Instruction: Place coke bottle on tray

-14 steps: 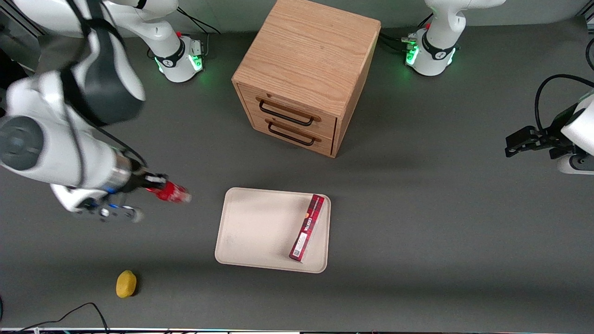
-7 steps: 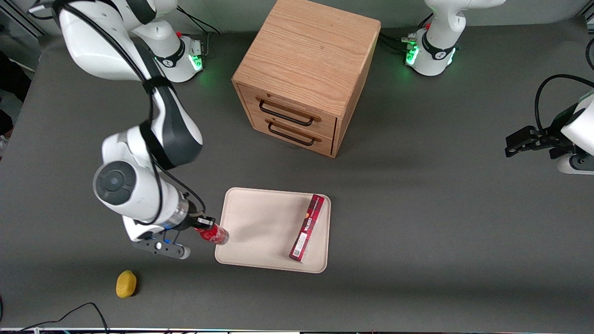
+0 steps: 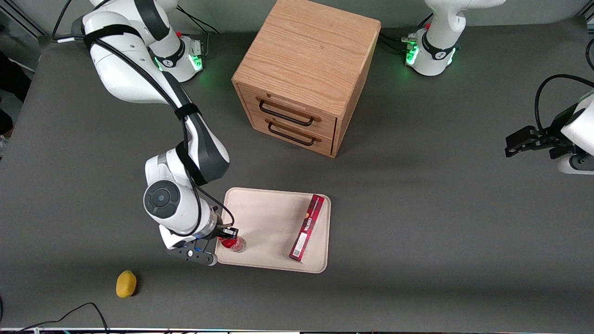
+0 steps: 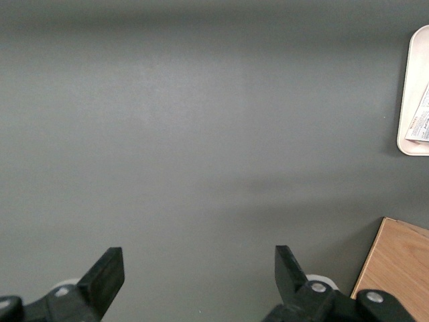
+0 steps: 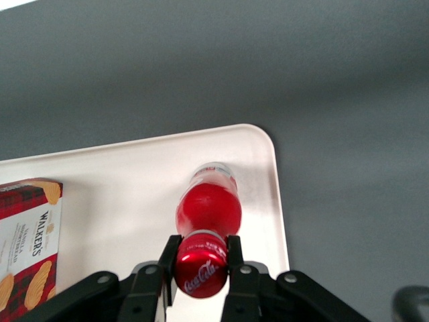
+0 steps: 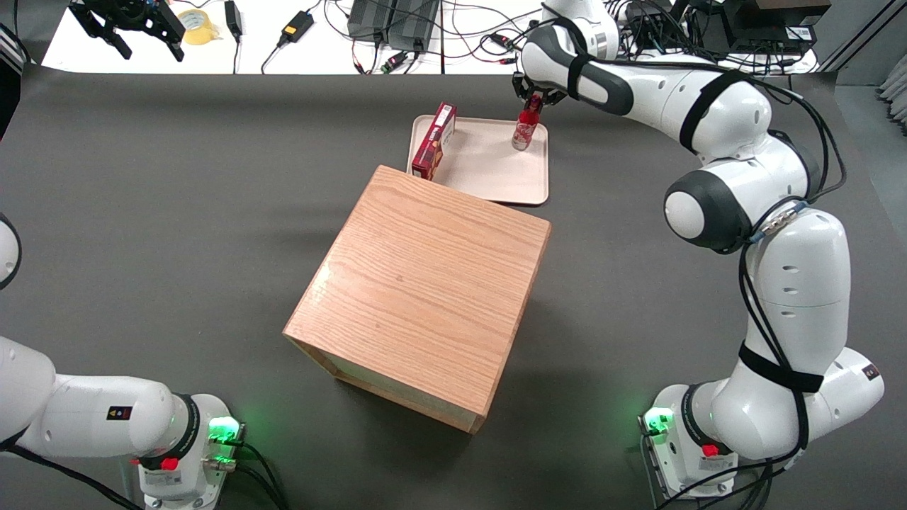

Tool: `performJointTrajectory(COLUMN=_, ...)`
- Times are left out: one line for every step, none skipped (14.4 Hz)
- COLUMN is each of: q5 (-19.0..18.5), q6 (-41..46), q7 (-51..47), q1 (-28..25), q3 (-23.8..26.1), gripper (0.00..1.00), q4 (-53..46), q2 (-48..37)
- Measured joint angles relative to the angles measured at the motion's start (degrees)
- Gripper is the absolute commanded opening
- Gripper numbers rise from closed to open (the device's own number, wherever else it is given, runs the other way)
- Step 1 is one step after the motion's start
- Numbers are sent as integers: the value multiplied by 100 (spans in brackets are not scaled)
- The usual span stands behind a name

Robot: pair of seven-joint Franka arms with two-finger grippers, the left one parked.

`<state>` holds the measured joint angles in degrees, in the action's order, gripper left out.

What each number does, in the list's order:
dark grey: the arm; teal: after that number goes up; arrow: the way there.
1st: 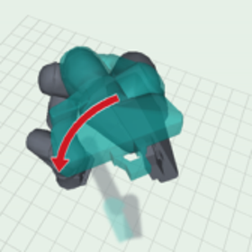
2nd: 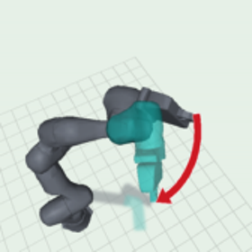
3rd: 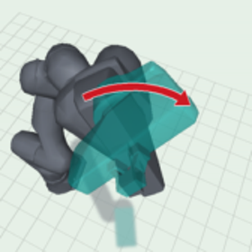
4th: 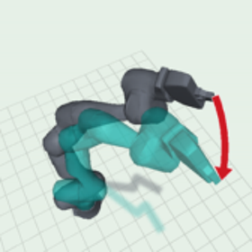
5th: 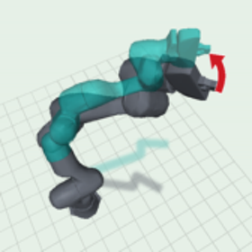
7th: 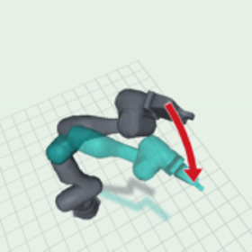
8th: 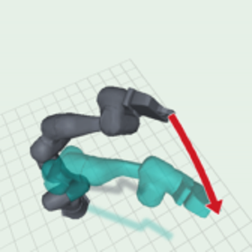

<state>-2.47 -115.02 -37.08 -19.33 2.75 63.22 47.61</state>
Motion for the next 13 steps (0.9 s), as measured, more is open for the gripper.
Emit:
performJointTrajectory(q5=-66, q6=0, q7=-1, q1=0, q3=-2, gripper=59, q4=-9, q2=1)
performJointTrajectory(q5=-101, q6=0, q7=-2, q1=0, q3=-5, gripper=100, q4=-9, q2=6)
performJointTrajectory(q5=-131, q6=0, q7=-2, q1=0, q3=-6, gripper=100, q4=-12, q2=10)
performJointTrajectory(q5=-177, q6=1, q7=-4, q1=0, q3=-6, gripper=100, q4=-18, q2=10)
performJointTrajectory(q5=-206, q6=19, q7=-5, q1=0, q3=-8, gripper=100, q4=-25, q2=7)
performJointTrajectory(q5=-218, q6=65, q7=-6, q1=1, q3=-14, gripper=100, q4=-24, q2=-4)
performJointTrajectory(q5=-226, q6=205, q7=-5, q1=6, q3=-22, gripper=100, q4=-20, q2=-48)
performJointTrajectory(q5=-229, q6=435, q7=-5, q1=17, q3=-24, gripper=100, q4=-3, q2=-144)
performJointTrajectory(q5=-229, q6=672, q7=8, q1=39, q3=-24, gripper=100, q4=75, q2=-328)
performJointTrajectory(q5=-229, q6=856, q7=91, q1=75, q3=-24, gripper=100, q4=256, q2=-614)
performJointTrajectory(q5=-229, q6=984, q7=290, q1=121, q3=-24, gripper=100, q4=581, q2=-1015)
performJointTrajectory(q5=-228, q6=1068, q7=512, q1=176, q3=-21, gripper=100, q4=1045, q2=-1528)
performJointTrajectory(q5=-228, q6=1106, q7=715, q1=247, q3=-19, gripper=100, q4=1590, q2=-2107)
